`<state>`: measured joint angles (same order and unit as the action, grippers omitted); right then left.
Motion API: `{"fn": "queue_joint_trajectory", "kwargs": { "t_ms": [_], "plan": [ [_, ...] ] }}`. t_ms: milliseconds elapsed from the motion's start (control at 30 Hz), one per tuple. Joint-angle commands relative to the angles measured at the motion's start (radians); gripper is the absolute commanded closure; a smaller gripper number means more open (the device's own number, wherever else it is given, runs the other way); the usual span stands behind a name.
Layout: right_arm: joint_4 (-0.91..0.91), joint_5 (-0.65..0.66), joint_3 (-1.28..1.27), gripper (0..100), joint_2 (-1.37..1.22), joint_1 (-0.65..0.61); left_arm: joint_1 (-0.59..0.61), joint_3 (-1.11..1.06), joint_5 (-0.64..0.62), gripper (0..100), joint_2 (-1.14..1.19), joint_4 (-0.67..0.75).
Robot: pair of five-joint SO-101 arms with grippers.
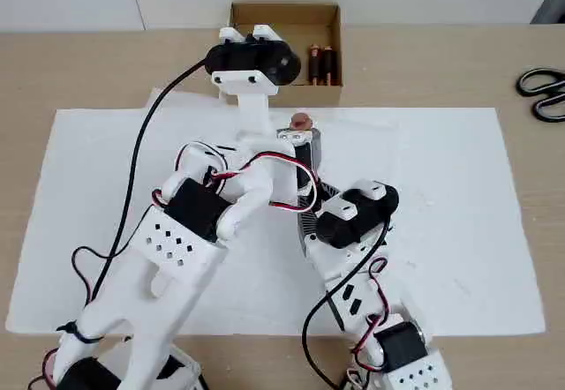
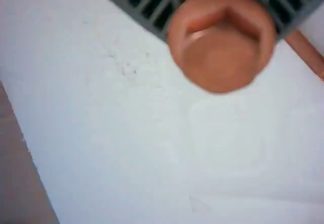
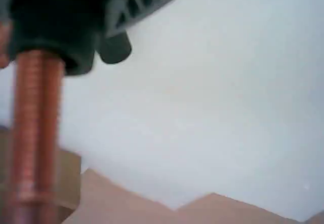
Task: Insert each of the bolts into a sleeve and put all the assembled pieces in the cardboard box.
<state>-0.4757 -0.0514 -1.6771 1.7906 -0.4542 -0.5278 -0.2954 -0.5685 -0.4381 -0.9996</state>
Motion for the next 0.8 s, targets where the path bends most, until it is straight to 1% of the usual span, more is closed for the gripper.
{"fn": "queue_joint_trajectory", "kwargs": {
  "t_ms": [0, 67, 167, 567, 767],
  "plan": [
    [0.030, 0.015, -0.005, 99.5, 0.025, -0.005, 0.006, 0.048, 0.000, 100, -0.046, 0.021],
    [0.030, 0.015, -0.005, 99.5, 0.025, -0.005, 0.006, 0.048, 0.003, 100, -0.046, 0.021],
    [0.030, 0.015, -0.003, 99.5, 0.025, -0.005, 0.006, 0.048, 0.041, 100, -0.044, 0.020],
    [0.030, 0.015, -0.003, 99.5, 0.025, -0.005, 0.005, 0.047, 0.049, 100, -0.043, -0.043],
    [0.030, 0.015, -0.003, 99.5, 0.025, -0.005, 0.000, 0.042, 0.049, 100, -0.043, -0.043]
  ]
}}
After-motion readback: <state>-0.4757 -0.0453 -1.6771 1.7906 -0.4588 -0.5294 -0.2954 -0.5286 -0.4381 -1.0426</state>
